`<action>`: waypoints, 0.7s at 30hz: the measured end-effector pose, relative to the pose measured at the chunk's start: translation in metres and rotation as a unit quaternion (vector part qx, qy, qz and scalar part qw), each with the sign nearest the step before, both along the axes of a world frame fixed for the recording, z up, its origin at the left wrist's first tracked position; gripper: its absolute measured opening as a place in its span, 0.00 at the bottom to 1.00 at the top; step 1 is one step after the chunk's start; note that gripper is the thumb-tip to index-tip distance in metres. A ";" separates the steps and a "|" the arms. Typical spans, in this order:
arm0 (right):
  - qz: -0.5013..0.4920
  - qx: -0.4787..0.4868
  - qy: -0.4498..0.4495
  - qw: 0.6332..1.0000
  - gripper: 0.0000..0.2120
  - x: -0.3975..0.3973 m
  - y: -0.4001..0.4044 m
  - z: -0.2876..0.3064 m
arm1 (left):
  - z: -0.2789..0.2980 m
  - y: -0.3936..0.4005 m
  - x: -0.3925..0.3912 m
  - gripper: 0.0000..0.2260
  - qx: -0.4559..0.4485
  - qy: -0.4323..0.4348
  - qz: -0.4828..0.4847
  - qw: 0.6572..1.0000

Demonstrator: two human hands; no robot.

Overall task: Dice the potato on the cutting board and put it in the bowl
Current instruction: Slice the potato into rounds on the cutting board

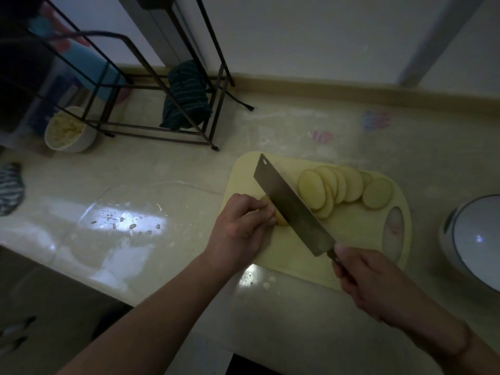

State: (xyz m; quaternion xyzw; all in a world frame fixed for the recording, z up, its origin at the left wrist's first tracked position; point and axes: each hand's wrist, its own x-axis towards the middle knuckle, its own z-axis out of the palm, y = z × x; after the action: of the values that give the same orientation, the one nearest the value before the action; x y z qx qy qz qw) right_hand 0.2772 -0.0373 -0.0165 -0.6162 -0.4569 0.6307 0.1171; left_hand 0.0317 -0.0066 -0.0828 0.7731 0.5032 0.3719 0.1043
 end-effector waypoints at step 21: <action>0.022 -0.020 0.023 0.999 0.26 0.010 -0.003 0.010 | 0.003 0.001 0.004 0.06 0.000 -0.003 0.005 1.000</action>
State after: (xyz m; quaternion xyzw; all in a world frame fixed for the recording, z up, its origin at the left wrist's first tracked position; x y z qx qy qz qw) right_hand 0.2872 -0.0404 -0.0060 -0.5935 -0.4550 0.6561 0.1011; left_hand 0.0353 -0.0058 -0.0801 0.7694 0.5065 0.3749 0.1041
